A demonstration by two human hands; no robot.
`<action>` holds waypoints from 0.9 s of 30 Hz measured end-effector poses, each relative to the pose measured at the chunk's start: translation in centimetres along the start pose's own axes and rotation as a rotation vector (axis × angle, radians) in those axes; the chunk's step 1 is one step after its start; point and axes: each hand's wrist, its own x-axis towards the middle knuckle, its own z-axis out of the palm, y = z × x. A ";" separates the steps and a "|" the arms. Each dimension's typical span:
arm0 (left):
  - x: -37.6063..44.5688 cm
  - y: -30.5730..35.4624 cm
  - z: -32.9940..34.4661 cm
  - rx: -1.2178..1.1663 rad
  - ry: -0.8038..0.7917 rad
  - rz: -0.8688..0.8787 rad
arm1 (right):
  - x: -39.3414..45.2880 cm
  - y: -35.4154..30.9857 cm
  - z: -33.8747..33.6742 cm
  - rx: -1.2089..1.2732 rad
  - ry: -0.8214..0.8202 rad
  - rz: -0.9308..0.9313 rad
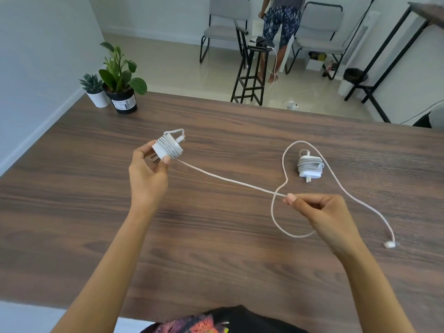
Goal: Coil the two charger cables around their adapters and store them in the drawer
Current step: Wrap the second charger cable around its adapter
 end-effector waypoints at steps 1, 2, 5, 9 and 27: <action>0.0 -0.1 0.1 0.018 -0.022 -0.001 | 0.1 0.3 -0.4 -0.069 -0.001 -0.005; 0.1 -0.4 0.2 0.035 -0.041 -0.002 | 0.1 0.6 -0.8 -0.135 0.006 -0.006; 0.5 -1.6 0.5 0.094 -0.098 0.016 | 0.1 1.3 -2.2 -0.222 0.045 0.002; 0.8 -2.9 0.7 0.138 -0.156 -0.006 | -0.3 2.0 -3.8 -0.195 0.067 0.043; 1.7 0.7 0.7 0.043 -0.212 0.089 | -0.2 6.1 -3.1 -0.246 0.026 0.174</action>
